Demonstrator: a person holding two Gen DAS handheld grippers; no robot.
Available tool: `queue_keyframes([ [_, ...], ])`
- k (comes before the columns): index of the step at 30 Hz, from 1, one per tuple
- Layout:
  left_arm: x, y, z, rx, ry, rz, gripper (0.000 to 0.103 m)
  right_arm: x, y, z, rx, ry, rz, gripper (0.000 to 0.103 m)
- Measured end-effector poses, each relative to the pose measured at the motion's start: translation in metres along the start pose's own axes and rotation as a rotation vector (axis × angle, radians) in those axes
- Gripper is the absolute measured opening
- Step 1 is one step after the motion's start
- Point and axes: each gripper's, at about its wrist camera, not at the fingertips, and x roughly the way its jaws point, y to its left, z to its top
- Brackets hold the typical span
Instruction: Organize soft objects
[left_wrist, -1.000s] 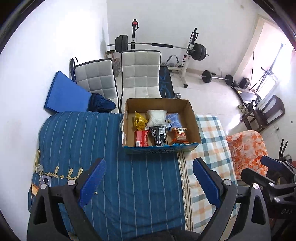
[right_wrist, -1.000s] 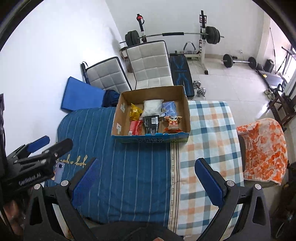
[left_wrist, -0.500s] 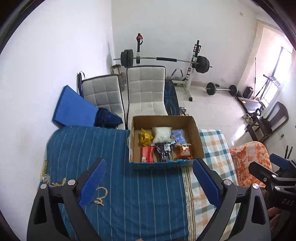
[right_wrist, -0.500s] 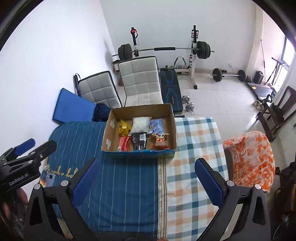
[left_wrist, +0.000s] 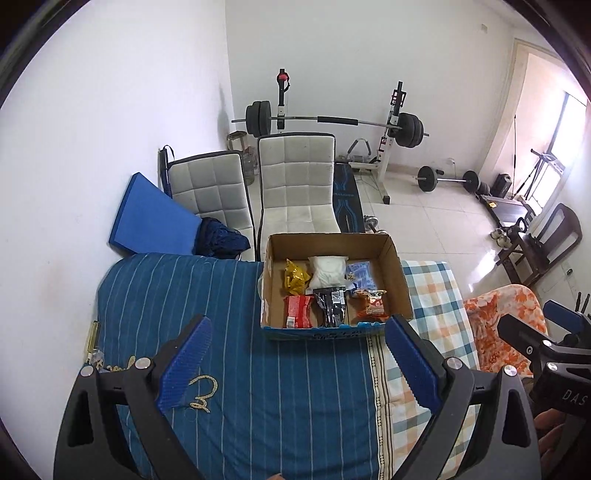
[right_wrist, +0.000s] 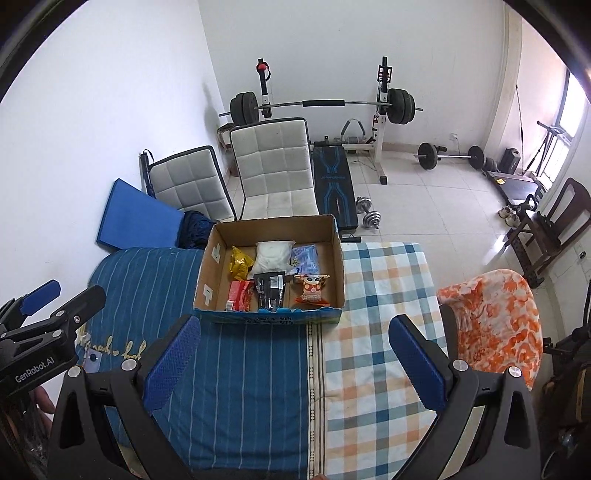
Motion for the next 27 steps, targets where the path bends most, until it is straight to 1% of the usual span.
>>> queue_keyframes([
  [5,0.0,-0.0008,-0.0012,-0.001,0.005,-0.001,0.096,0.0019,-0.0005,0.0002,-0.002,-0.003,-0.001,0.103],
  [14,0.0004,-0.0013,-0.0035,0.001,0.004,0.008,0.096,0.0038,0.0003,-0.0014,-0.005,-0.016,-0.038,0.103],
  [27,-0.0008,0.0019,-0.0043,-0.01,0.01,0.013,0.096,0.0046,0.0015,-0.0006,-0.006,-0.014,-0.038,0.103],
])
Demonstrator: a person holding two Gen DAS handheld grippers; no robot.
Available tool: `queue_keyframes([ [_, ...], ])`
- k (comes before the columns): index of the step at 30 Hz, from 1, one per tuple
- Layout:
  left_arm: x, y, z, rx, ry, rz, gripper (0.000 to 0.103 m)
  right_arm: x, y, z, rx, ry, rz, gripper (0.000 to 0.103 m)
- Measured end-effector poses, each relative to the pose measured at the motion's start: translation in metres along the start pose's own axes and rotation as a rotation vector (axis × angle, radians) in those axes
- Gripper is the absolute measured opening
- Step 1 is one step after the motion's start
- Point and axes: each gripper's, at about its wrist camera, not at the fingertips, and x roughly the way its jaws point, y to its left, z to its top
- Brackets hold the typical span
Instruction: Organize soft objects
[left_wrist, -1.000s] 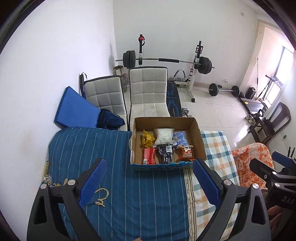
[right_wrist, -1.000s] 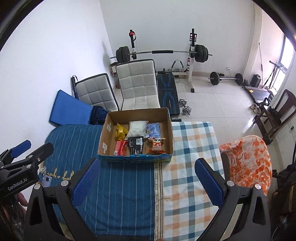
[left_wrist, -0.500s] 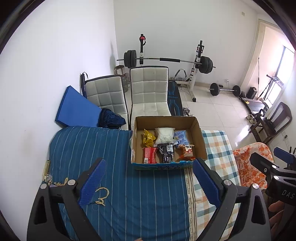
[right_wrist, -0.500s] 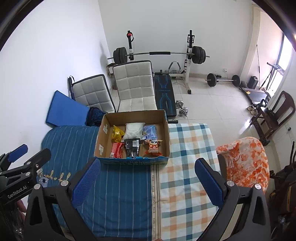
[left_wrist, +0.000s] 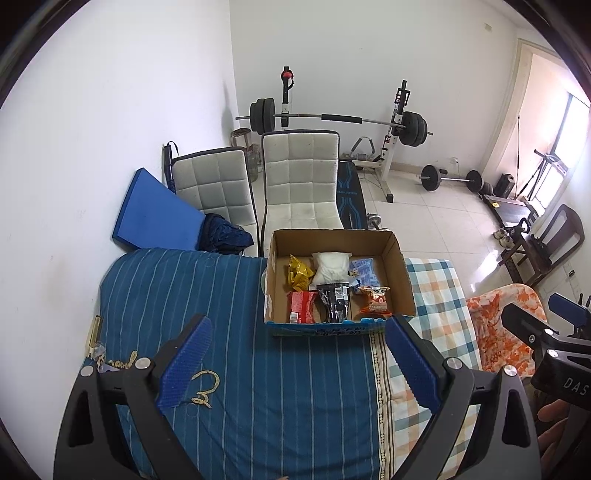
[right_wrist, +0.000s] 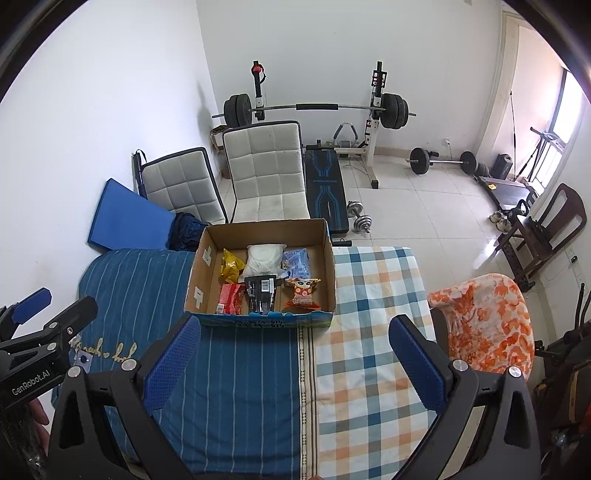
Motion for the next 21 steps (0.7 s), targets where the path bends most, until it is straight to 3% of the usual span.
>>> queue_keyframes([
  [21,-0.0034,-0.0029,0.0001,0.0,-0.009,0.011,0.096,-0.0014,-0.0006,-0.0064,0.003,0.002,-0.01,0.103],
])
